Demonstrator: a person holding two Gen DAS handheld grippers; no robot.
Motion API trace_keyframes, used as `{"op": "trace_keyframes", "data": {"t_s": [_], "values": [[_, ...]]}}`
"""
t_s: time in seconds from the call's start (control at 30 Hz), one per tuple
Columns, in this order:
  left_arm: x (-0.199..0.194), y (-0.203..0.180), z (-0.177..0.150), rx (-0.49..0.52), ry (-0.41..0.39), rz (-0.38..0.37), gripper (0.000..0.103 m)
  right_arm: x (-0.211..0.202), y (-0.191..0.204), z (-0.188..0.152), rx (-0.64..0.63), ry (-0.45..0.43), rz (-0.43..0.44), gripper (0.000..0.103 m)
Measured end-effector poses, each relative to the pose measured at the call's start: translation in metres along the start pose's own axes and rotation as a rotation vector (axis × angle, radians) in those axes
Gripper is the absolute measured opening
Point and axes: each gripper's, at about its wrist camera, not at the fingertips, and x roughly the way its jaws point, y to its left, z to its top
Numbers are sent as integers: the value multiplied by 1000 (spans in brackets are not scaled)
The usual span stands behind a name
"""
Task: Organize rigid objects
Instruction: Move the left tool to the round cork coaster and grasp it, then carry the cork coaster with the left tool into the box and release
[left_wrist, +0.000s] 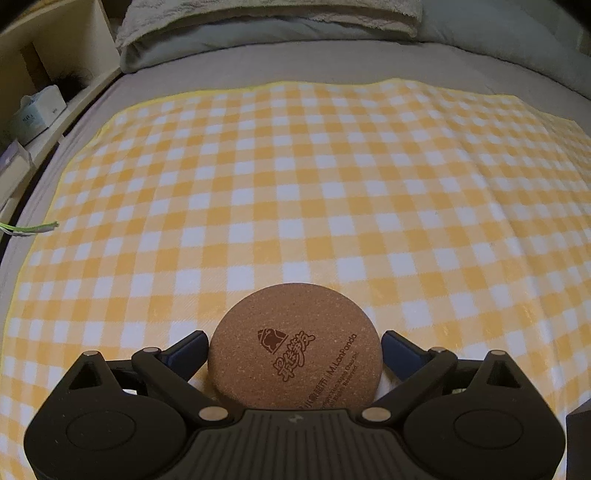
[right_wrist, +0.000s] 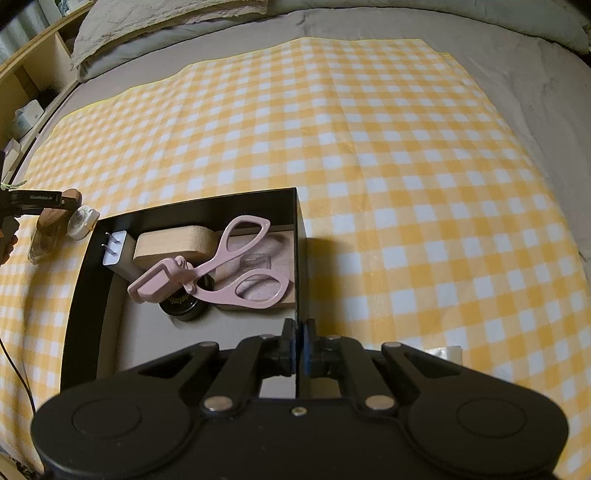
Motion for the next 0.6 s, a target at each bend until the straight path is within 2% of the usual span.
{"op": "trace_keyframes", "data": {"t_s": [0.1, 0.23, 0.43, 0.6], "values": [[-17, 7, -1, -2, -36, 6, 99, 1, 0, 0, 3, 1, -3, 5], [-57, 4, 1, 12, -99, -50, 99, 1, -2, 1, 18, 3, 5, 5], [-126, -34, -13, 131, -190, -224, 99, 1, -3, 0, 34, 0, 9, 5], [-186, -89, -46, 265, -263, -394, 99, 0, 1, -2, 21, -6, -12, 4]]}}
